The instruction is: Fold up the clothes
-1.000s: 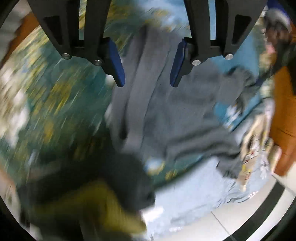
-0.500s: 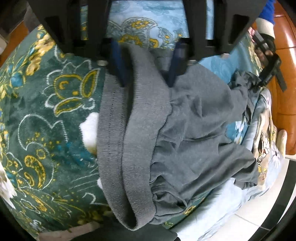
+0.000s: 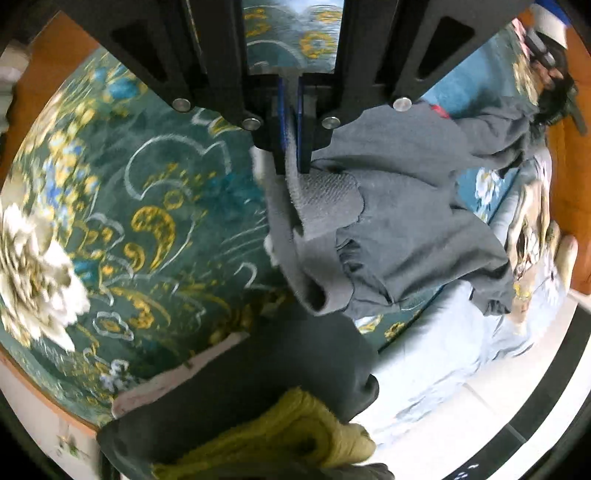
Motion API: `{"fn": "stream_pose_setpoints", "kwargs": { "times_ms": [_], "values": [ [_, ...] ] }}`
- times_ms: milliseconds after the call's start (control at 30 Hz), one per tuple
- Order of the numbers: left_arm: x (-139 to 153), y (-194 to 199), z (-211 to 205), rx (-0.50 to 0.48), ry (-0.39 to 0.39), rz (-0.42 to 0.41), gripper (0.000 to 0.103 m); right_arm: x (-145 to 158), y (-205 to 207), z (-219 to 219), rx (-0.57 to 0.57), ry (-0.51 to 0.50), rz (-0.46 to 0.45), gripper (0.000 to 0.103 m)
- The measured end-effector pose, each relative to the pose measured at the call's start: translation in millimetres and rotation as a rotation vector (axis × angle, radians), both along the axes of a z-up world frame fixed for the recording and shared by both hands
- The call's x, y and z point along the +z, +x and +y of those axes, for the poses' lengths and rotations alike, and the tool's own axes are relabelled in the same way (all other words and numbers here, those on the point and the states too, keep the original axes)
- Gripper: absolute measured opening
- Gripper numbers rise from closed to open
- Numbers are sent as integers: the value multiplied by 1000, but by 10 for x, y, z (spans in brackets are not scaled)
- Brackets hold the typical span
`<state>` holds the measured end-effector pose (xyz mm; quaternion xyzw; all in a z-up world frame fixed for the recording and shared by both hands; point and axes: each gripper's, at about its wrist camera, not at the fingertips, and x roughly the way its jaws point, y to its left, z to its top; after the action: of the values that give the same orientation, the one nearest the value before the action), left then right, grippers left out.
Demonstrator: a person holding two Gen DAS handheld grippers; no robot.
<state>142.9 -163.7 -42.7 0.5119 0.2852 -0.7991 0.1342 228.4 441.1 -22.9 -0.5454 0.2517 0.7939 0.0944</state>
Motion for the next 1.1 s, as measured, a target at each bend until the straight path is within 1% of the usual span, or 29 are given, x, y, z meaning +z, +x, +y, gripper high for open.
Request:
{"fn": "stream_pose_setpoints", "kwargs": {
  "times_ms": [100, 133, 200, 267, 333, 433, 500, 667, 733, 900, 967, 1100],
  "values": [
    [-84, 213, 5, 153, 3, -77, 8, -190, 40, 180, 44, -41, -31, 4],
    [-86, 302, 25, 201, 8, -99, 8, -266, 44, 254, 48, -85, -42, 4],
    [-31, 403, 137, 251, -7, -144, 8, -376, 28, 341, 73, -149, -70, 4],
    [46, 475, 276, 284, -33, -191, 8, -421, -9, 351, 121, -166, -99, 4],
    [145, 465, 442, 291, -61, -230, 8, -433, -49, 344, 160, -186, -134, 4],
    [294, 421, 629, 286, -70, -256, 8, -387, -89, 373, 169, -220, -185, 4],
    [363, 361, 713, 266, -81, -268, 8, -386, -111, 401, 170, -231, -222, 4],
    [404, 183, 829, 201, -101, -294, 8, -424, -157, 414, 189, -249, -271, 4],
    [374, 174, 821, 214, -103, -306, 8, -471, -158, 425, 185, -260, -282, 4],
    [293, 291, 772, 247, -52, -276, 8, -577, -62, 532, 125, -323, -305, 5],
    [268, 358, 743, 260, -27, -254, 9, -581, -54, 528, 108, -330, -293, 5],
    [280, 469, 659, 277, 4, -213, 9, -544, -25, 474, 135, -344, -257, 5]
  ]
}}
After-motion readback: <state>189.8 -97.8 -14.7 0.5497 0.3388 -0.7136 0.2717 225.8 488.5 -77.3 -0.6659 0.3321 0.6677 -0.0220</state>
